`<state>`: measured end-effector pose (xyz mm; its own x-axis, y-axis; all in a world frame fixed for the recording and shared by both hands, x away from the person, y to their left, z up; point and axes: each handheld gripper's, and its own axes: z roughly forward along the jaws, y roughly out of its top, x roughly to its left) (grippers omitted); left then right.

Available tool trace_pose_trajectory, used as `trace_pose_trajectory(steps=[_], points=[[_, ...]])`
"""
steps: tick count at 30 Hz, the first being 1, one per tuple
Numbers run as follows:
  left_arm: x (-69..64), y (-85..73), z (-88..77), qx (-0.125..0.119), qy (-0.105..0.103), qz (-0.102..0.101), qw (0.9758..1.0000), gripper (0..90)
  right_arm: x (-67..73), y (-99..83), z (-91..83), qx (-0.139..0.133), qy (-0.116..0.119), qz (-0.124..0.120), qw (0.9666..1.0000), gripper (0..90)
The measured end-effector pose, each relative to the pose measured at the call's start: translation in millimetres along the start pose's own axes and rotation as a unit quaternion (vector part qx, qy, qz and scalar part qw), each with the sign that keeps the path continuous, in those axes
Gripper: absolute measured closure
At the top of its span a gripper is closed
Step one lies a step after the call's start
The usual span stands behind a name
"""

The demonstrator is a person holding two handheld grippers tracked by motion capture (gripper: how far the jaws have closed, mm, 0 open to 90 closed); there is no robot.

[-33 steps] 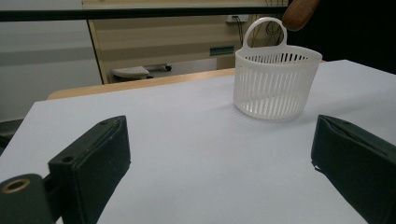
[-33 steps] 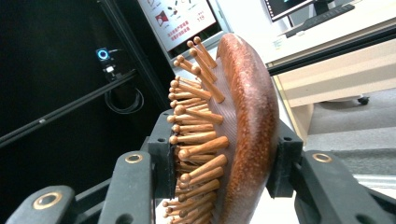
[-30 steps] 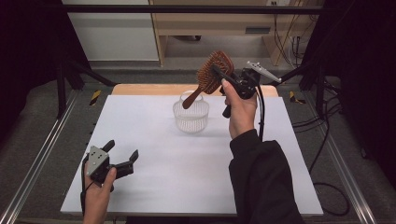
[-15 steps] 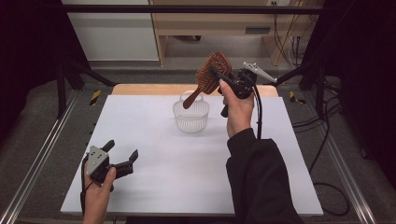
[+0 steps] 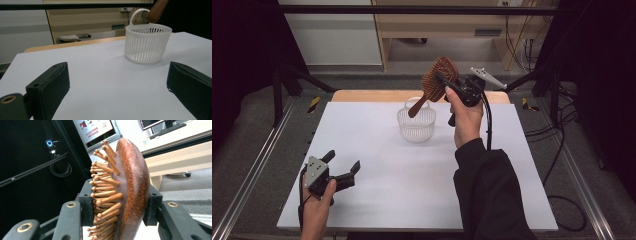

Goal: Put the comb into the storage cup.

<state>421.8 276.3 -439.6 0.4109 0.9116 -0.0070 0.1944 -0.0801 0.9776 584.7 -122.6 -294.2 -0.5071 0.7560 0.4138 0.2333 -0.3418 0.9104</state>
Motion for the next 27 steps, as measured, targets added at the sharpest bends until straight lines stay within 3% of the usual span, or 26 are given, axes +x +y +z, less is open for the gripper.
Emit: trace_pose_trajectory(steps=[19,27], points=[[-0.2,0.8,-0.4,-0.003,0.0,0.002,1.0,4.6,-0.4,-13.9,13.7,0.018,-0.006,-0.004,0.9998,53.9],[0.3,1.4,-0.6,-0.004,-0.002,0.002,1.0,4.6,-6.1,-31.2,20.4,0.027,-0.018,-0.007,0.9994,53.9]])
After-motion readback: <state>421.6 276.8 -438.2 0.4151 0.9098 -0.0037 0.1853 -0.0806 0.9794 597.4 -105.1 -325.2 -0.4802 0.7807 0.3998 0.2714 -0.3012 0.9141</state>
